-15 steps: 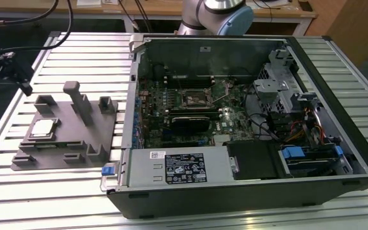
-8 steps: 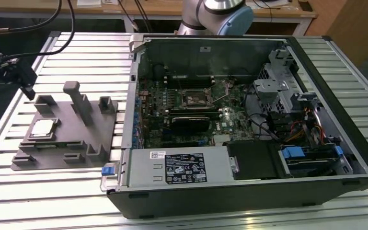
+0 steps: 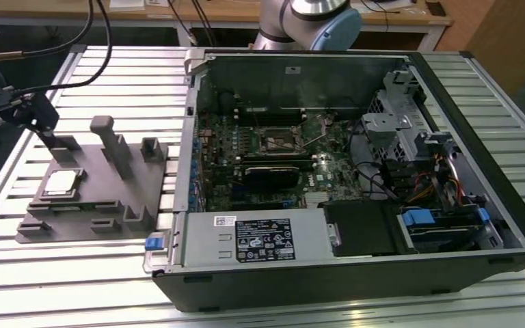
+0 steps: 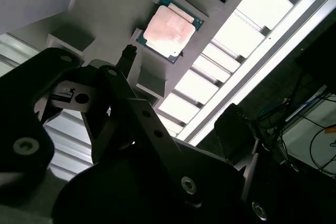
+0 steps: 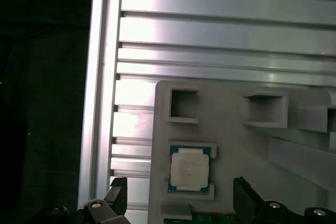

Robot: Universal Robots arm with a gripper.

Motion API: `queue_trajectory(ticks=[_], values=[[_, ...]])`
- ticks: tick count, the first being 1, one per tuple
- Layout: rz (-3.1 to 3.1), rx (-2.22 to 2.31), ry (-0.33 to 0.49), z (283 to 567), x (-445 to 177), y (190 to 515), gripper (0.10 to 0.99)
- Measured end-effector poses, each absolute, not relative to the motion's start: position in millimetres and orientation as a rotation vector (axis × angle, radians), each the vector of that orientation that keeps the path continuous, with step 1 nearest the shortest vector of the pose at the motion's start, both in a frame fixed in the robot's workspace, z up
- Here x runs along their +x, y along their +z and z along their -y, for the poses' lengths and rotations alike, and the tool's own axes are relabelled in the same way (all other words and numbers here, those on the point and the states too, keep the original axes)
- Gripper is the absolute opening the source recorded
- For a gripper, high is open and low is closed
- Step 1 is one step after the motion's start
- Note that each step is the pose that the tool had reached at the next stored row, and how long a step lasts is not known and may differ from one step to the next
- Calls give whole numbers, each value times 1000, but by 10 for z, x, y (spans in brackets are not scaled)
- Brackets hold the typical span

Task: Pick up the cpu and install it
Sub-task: 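Pick up the cpu and move it towards the insertion slot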

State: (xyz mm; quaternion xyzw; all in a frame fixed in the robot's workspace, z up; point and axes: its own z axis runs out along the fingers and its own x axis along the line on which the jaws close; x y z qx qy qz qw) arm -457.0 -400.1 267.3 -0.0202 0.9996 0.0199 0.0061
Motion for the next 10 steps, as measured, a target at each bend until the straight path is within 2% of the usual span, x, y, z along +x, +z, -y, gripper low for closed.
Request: queue_trajectory(ticks=[10], values=[[-3128,-24,62,4002,-4569,2492,878]])
